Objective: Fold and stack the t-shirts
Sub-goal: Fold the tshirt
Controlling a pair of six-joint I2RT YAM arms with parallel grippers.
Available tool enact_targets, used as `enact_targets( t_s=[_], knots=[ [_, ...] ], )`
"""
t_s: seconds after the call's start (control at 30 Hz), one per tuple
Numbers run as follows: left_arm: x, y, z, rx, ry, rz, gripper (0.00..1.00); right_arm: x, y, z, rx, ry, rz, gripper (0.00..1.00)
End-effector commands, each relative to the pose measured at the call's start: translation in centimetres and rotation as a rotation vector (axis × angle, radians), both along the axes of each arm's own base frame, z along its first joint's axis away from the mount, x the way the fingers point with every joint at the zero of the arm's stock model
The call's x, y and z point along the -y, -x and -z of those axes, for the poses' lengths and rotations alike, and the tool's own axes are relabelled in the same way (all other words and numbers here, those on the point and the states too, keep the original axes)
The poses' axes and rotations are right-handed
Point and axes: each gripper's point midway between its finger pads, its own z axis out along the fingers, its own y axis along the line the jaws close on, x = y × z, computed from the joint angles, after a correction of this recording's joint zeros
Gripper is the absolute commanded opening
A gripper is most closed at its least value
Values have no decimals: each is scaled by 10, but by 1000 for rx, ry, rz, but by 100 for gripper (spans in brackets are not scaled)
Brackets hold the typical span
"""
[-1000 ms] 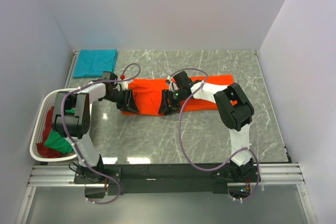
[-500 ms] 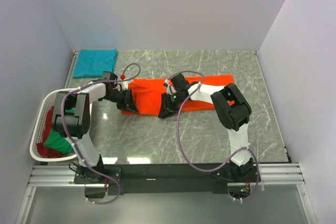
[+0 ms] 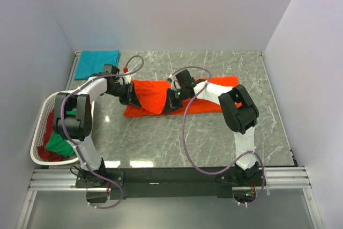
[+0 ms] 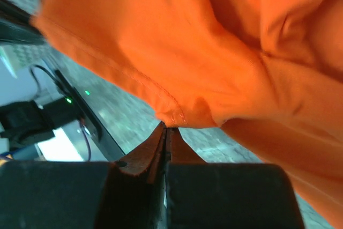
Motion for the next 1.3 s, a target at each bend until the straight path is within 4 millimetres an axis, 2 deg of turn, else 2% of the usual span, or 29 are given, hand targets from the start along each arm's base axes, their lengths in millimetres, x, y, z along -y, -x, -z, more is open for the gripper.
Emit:
enact_targets(
  t_s=[0.0,0.2,0.4,0.63,0.7,0.8,1.0,1.07,1.17,1.2,1.27],
  knots=[
    [6,-12,-14,30,36,22,1,-5,-38,-60,161,-99,30,0],
    [11,-46,-29,83,57,8,1,-7,-66,-82,205,-145,55,0],
    [10,-93,-37,150,56,-25,1,-6,-86,-70,215,-144,64,0],
    [4,-120,-22,140,46,-68,1,1,-105,-58,212,-133,97,0],
    [3,-125,-20,142,46,-77,4,4,-109,-54,206,-126,111,0],
    [2,-135,-22,158,53,-92,19,11,-116,-52,204,-116,141,0],
    [-7,-153,-35,225,102,-148,38,21,-126,-52,171,-148,197,0],
    [-10,-158,-50,283,117,-159,39,22,-132,-57,188,-160,213,3],
    [-16,-154,-60,327,108,-167,44,24,-140,-64,209,-153,236,22],
    [-17,-149,-57,318,94,-167,45,25,-143,-65,219,-145,236,35],
    [-19,-139,-52,295,75,-159,46,39,-149,-64,237,-107,262,43]
  ],
)
